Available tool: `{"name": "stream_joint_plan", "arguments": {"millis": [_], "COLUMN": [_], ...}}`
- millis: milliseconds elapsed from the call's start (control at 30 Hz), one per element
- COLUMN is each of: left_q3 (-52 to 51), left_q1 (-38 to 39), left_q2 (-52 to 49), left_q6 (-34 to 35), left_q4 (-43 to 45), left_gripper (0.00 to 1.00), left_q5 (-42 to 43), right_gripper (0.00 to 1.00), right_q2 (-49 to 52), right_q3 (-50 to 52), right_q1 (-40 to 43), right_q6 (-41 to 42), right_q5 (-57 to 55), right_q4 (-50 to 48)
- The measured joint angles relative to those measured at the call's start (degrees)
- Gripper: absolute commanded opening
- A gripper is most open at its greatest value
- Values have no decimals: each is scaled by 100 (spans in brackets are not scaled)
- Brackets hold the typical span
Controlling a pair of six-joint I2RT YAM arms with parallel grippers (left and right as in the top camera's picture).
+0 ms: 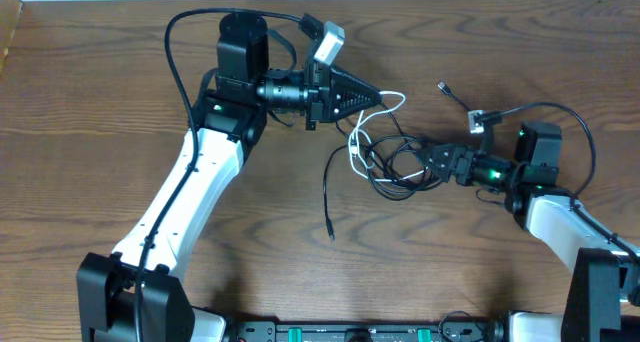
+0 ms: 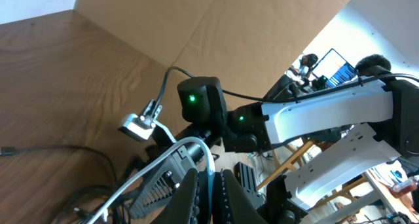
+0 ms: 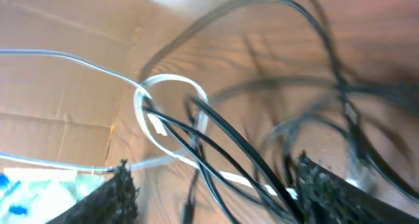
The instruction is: Untangle cables
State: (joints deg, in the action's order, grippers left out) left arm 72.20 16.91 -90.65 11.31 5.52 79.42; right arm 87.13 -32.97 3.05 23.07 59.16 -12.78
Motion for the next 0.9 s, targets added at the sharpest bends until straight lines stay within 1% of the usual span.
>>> {"name": "stream_joint_plan", "arguments": {"millis": [100, 200, 333, 467, 500, 533, 600, 700, 900], "left_q3": [0, 0, 0, 0, 0, 0, 0, 0, 0], "left_q1": [42, 50, 50, 50, 50, 50, 50, 50, 50], "left_q2": [0, 0, 0, 0, 0, 0, 0, 0, 0], "left_q6": [-24, -50, -66, -66, -66, -66, -66, -66, -66], "left_q4": [0, 0, 0, 0, 0, -2, -2, 0, 0], "left_gripper": [8, 8, 8, 7, 8, 8, 8, 8, 8], "left_q5": [0, 0, 0, 0, 0, 0, 0, 0, 0], "right_gripper": [82, 82, 81, 83, 82, 79, 79, 83, 83], "right_q2": [0, 0, 0, 2, 2, 2, 2, 2, 2], "right_q3": [0, 0, 0, 2, 2, 2, 2, 2, 4], "right_q1": [-424, -890, -1530, -2050, -2116, -2197, -2326, -2391, -2402], "right_q6": [66, 105, 136, 129, 118, 66, -50, -140, -212], "right_q5": [-37, -437, -1532, -2417, -2511, -2601, -2809, -3073, -3217], "right_q4": [-501, -748, -992, -1513, -1615, -1735, -1910, -1895, -2098]}}
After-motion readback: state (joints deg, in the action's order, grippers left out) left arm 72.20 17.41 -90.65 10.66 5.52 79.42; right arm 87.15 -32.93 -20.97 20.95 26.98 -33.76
